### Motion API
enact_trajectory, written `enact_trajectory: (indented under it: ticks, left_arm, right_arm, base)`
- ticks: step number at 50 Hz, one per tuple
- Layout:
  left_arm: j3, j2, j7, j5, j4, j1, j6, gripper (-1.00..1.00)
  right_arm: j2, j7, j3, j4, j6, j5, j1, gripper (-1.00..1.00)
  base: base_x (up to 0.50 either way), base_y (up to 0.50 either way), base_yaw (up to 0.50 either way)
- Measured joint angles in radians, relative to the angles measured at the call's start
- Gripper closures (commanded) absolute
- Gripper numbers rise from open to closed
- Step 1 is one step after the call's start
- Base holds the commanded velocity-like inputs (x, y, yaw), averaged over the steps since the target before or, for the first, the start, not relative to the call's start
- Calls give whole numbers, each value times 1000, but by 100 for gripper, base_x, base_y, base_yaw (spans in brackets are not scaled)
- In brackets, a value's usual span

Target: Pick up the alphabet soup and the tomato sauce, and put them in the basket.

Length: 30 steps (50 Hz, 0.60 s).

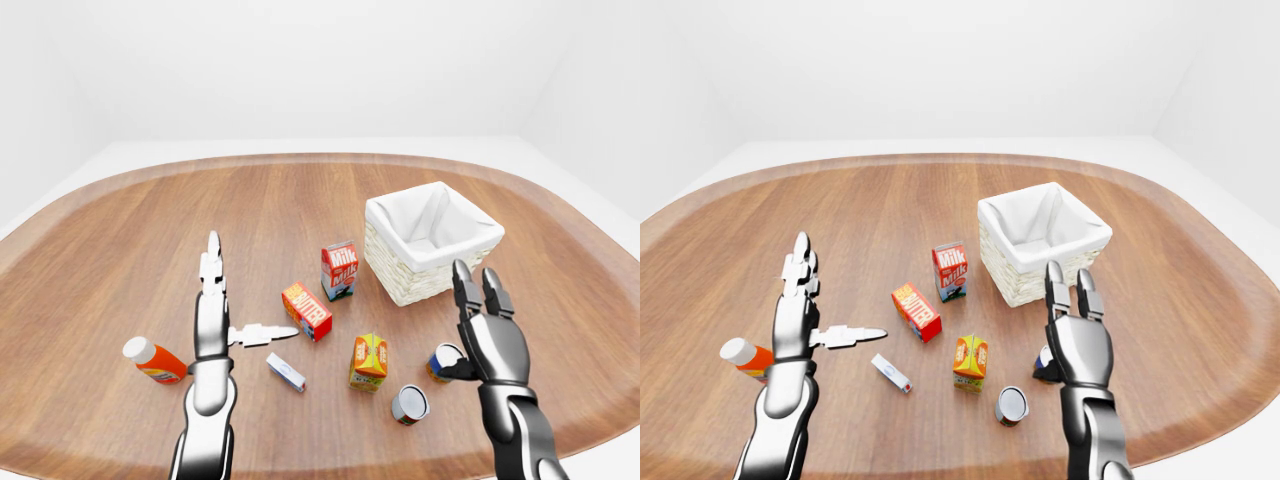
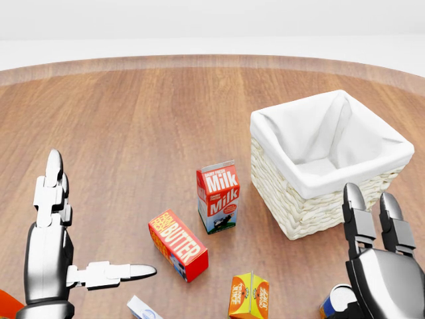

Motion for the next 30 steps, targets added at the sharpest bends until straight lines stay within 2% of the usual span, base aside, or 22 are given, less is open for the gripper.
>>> enact_trajectory:
  ticks: [30]
  left_arm:
    - [0,0,-2,-2,-10,-1,0,-100]
  right_arm:
    - [-52,-39,-20,179,0,-31,-55,-100]
  base:
    - [0,0,0]
